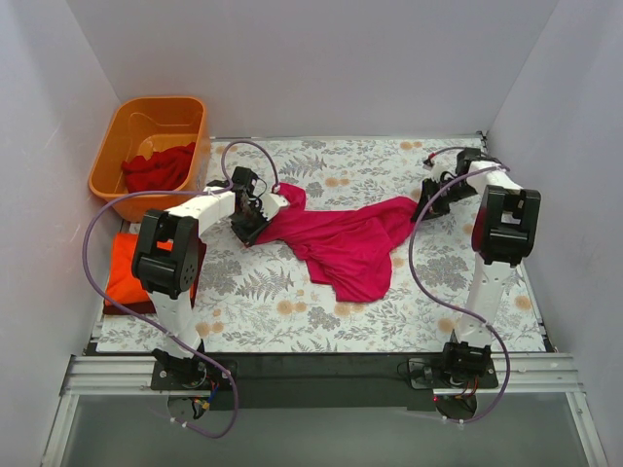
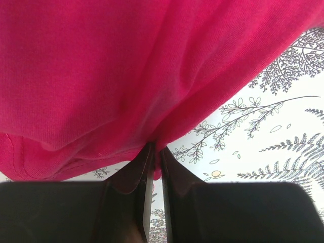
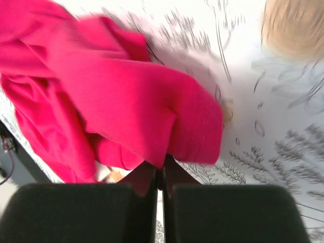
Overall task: Fold and stack the t-shirts
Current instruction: Flatten the tshirt out
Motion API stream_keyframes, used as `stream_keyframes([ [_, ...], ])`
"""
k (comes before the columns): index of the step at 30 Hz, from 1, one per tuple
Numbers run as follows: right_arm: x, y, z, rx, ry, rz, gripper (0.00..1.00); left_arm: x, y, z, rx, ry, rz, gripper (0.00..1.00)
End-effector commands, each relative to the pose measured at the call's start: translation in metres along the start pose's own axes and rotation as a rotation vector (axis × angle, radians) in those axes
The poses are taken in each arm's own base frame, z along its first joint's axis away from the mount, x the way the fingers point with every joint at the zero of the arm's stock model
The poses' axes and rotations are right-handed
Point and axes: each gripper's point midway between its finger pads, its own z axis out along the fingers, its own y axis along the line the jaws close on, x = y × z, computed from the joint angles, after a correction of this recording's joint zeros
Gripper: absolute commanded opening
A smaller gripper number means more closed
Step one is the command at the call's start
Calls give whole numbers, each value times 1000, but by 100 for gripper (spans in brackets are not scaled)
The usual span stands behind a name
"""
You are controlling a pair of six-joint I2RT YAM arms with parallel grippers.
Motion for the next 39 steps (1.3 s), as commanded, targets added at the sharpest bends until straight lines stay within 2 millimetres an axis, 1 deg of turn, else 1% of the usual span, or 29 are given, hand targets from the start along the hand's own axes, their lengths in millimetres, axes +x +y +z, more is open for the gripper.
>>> stream_keyframes([
  [1,-60,50,-49,-27,-183,-238,1,24,-10,4,34,87,-25,9],
  [2,-65,67,-50,-23,-190,-303,1,22,-9,4,31,81,-23,9],
  [3,-68,87,-60,-9,-207,-373,1,23,-10,4,31,83,-53,9],
  [4,-63,100,-57,-1,-191,-423,1,21,-11,3,33,78,-60,9],
  [5,-53,129,-40,-15,-148,-564,1,21,-12,3,37,74,-63,9],
  [6,-42,146,-44,28,-134,-655,1,21,-13,3,38,73,-68,9],
  [7,-13,149,-27,36,-56,-708,1,20,-13,2,36,68,-70,9],
  [8,11,167,-5,53,32,-860,1,19,-14,1,35,61,-74,9],
  [9,28,184,-7,55,46,-948,1,21,-15,1,37,65,-76,9],
  [10,63,181,6,37,130,-968,2,21,-16,0,38,61,-80,9],
  [11,85,196,14,6,174,-1054,8,22,-18,-2,41,60,-90,9],
  [12,97,208,8,-7,166,-1101,37,24,-20,-1,45,61,-92,9],
  [13,116,205,10,-23,200,-1105,60,25,-22,-2,46,62,-97,9],
  [14,120,208,7,-37,192,-1114,82,24,-22,-4,41,55,-98,9],
  [15,121,211,2,-35,169,-1126,93,26,-24,-4,47,58,-106,9],
  [16,120,211,-1,-28,162,-1120,93,27,-25,-5,46,58,-109,9],
  [18,108,213,-7,-24,117,-1067,90,27,-27,-6,49,57,-118,9],
  [19,98,210,-12,-22,83,-1029,88,29,-28,-5,51,60,-124,9],
  [20,87,219,-18,-49,36,-1014,86,30,-29,-4,51,60,-122,9],
  [23,69,219,-19,-67,3,-927,72,31,-30,-5,53,67,-132,9],
  [24,66,221,-18,-79,-3,-928,62,31,-30,-4,53,67,-134,9],
  [25,65,222,-16,-91,-8,-937,56,31,-30,-5,53,65,-138,9],
  [27,66,225,-9,-109,-11,-942,51,30,-29,-4,55,67,-140,9],
  [28,69,230,-4,-117,-1,-955,51,31,-30,-3,60,71,-149,9],
  [30,66,232,7,-107,11,-957,51,33,-32,-1,66,82,-153,8],
  [31,65,238,12,-113,13,-962,51,35,-32,-1,68,83,-155,8],
  [34,62,243,30,-119,38,-922,51,38,-34,1,70,93,-154,8],
  [38,61,239,54,-133,72,-869,52,38,-34,0,67,93,-155,8],
  [39,62,234,62,-135,90,-841,53,37,-34,-1,68,89,-155,8],
])
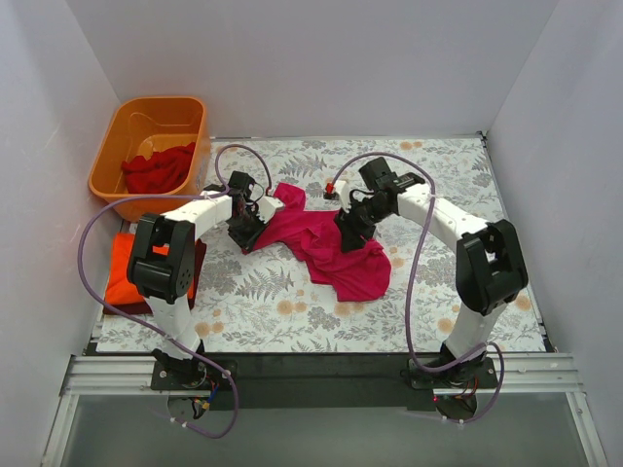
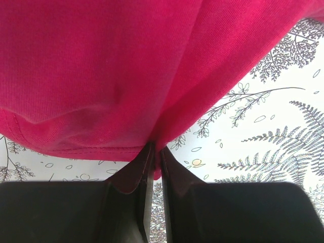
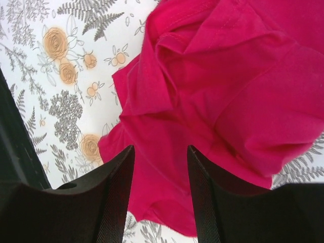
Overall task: Fold and stack the t-shirts
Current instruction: Flatten the tshirt out
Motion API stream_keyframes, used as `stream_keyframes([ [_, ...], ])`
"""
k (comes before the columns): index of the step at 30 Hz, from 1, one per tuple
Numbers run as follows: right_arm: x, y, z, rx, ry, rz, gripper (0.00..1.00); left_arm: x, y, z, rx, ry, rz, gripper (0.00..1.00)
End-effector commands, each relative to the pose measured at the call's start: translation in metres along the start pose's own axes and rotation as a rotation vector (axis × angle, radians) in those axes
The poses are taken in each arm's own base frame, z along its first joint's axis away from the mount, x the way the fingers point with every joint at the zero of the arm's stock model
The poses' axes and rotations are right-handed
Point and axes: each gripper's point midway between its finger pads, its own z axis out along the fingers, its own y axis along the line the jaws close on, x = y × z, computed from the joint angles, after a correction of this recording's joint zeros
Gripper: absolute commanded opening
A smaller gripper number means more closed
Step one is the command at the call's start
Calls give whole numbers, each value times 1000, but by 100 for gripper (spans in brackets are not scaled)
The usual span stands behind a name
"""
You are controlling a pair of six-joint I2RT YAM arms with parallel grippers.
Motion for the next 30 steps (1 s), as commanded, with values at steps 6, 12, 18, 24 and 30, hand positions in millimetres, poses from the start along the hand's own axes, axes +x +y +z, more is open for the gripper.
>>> stream_keyframes([
  [6,-22,-9,25,-72,-48,120,56,29,-15,3,50,80,-26,8],
  [12,-25,0,36,-147,-56,208,60,34,-17,4,52,86,-24,8],
  [18,-25,7,47,-197,-43,253,59,36,-16,6,51,89,-26,8],
  [24,-15,10,55,-215,-17,287,55,33,-12,5,45,81,-27,8],
  [30,-18,10,52,-205,-24,278,30,32,-12,4,40,80,-25,8],
])
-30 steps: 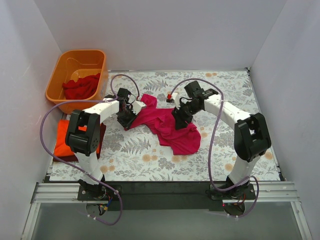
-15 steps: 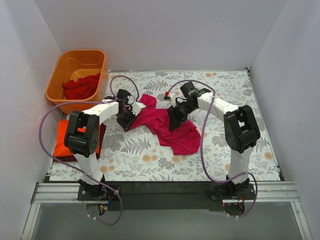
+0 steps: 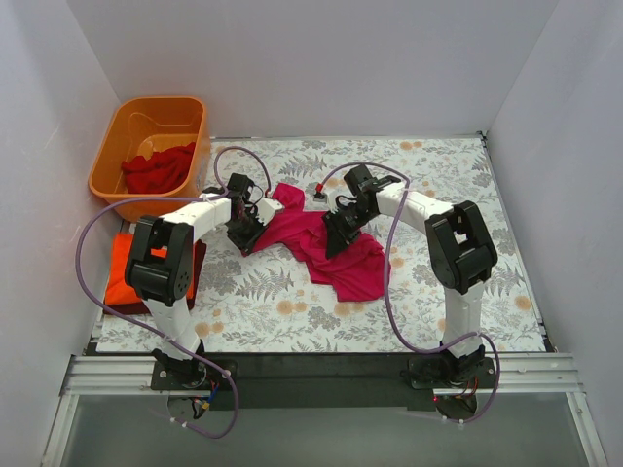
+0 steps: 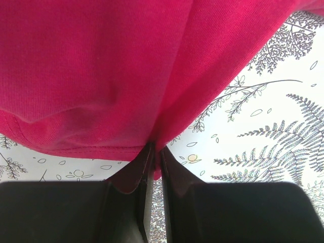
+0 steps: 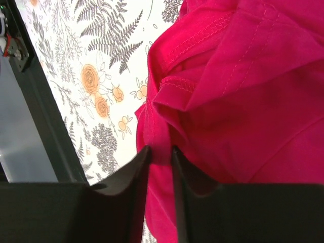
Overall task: Fold and stack the t-shirts
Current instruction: Flatten the tshirt out
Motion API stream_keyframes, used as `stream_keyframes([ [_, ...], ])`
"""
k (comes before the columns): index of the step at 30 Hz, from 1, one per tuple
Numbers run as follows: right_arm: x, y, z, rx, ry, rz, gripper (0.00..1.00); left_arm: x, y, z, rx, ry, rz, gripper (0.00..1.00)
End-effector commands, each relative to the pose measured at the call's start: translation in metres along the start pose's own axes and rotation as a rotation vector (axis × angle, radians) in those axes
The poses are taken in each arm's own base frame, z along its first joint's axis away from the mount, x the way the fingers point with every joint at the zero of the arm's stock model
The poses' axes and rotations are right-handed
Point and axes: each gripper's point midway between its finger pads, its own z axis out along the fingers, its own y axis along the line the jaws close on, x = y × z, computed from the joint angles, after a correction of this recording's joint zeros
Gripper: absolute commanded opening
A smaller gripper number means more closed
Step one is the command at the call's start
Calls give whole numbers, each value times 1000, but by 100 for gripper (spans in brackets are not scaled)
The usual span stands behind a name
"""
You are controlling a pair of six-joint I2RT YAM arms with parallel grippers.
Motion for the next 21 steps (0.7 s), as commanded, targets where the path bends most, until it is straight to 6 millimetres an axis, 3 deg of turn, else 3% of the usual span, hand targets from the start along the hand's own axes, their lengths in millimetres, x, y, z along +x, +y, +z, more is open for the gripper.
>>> stream_keyframes([
  [1,-17,10,-9,-10,-42,-42,24,25,-9,5,38,78,-19,8],
  [2,-21,13,-15,4,-56,-60,7,25,-8,4,38,77,-24,7],
  [3,-24,14,-19,14,-67,-79,1,23,-7,3,38,70,-26,7],
  [6,-38,17,-46,71,-120,-136,1,14,-4,-7,48,39,-59,5],
  [11,-59,10,-124,278,-214,-245,1,-16,9,-48,109,-90,-161,0],
  [15,-59,1,-176,430,-222,-333,1,-64,35,-104,78,-265,-170,0],
  [21,-81,-20,-273,717,-307,-414,1,-105,75,-176,-64,-481,-176,0],
])
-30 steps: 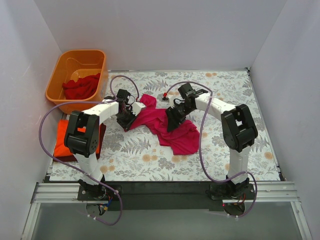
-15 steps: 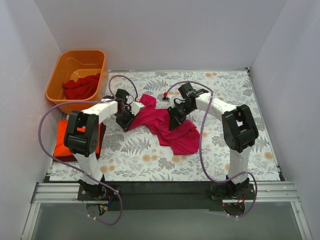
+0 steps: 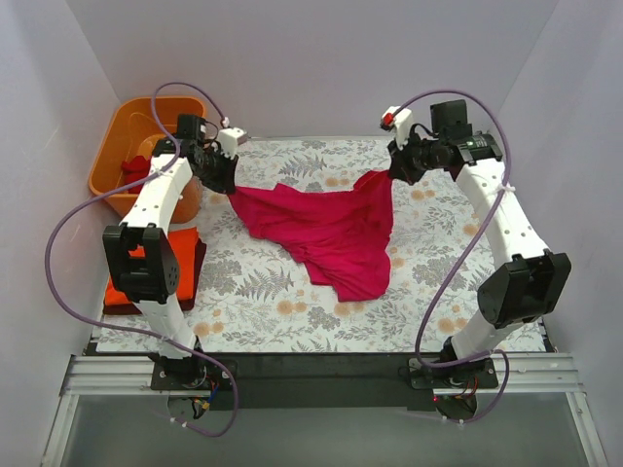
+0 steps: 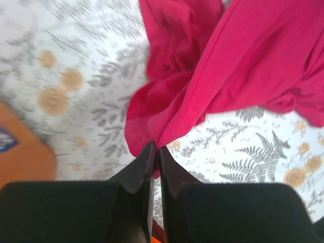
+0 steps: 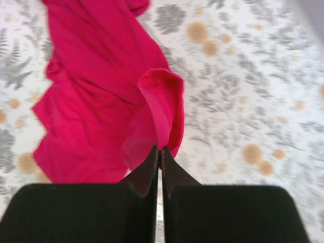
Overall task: Fold and stack the t-shirts
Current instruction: Flatten the tshirt out
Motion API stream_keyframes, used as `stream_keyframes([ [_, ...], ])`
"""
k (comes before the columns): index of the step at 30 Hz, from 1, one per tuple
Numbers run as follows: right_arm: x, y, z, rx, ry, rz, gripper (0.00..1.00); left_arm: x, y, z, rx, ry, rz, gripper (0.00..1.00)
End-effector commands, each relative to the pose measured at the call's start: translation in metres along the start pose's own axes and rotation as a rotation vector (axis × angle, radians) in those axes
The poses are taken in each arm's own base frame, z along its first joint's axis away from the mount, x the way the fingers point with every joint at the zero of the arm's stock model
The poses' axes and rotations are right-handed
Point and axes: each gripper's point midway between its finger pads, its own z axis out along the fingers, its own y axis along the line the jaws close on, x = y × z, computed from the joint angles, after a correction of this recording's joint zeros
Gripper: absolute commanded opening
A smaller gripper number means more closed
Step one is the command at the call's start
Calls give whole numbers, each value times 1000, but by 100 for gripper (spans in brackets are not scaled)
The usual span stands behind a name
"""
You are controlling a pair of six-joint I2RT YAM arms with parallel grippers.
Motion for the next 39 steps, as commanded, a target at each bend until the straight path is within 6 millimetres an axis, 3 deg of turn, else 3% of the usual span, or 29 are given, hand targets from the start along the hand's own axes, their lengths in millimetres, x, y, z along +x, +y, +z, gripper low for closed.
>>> stream_keyframes([
  [1,-14,-52,-44,198,-3,-96,1,-58,5,-56,-68,-218,11,0],
  [2,-30,-68,-61,269,-30,-119,1,-67,13,-65,-100,-259,7,0],
  [5,-49,-111,-100,432,-61,-149,1,-110,28,-106,-196,-429,9,0],
  [6,-69,-125,-128,515,-106,-173,1,-120,30,-116,-215,-472,7,0],
  [7,-78,-133,-141,558,-128,-186,1,-142,34,-141,-258,-561,15,0],
  [8,-86,-145,-153,616,-142,-202,1,-151,35,-153,-276,-604,18,0],
  [9,-104,-153,-181,691,-186,-231,1,-161,35,-165,-295,-648,28,0],
  [10,-113,-155,-190,723,-207,-247,1,-177,33,-191,-334,-732,56,0],
  [12,-131,-167,-235,865,-269,-290,1,-191,28,-219,-367,-821,70,0],
  [13,-133,-168,-243,900,-284,-298,1,-200,26,-234,-385,-873,91,0],
  [15,-157,-158,-289,1032,-375,-354,1,-209,12,-270,-411,-967,129,0],
  [17,-167,-141,-324,1134,-436,-378,1,-210,-6,-306,-436,-1048,153,0],
  [18,-178,-133,-343,1184,-488,-405,1,-208,-10,-311,-445,-1071,160,0],
  [22,-195,-76,-412,1326,-623,-472,1,-191,-47,-363,-494,-1204,239,0],
  [23,-197,-69,-419,1339,-641,-483,1,-186,-51,-368,-504,-1220,249,0],
  [24,-196,-61,-432,1382,-656,-474,1,-179,-68,-389,-517,-1266,277,0],
  [25,-199,-46,-449,1417,-692,-492,1,-174,-70,-388,-517,-1265,282,0],
  [28,-202,-20,-481,1493,-742,-514,1,-163,-86,-407,-529,-1304,298,0],
  [31,-206,-6,-494,1517,-764,-558,1,-159,-93,-416,-534,-1318,304,0],
  [36,-208,-13,-486,1516,-734,-598,1,-167,-86,-409,-524,-1304,300,0],
  [39,-207,-28,-469,1489,-702,-619,1,-174,-77,-395,-504,-1274,289,0],
])
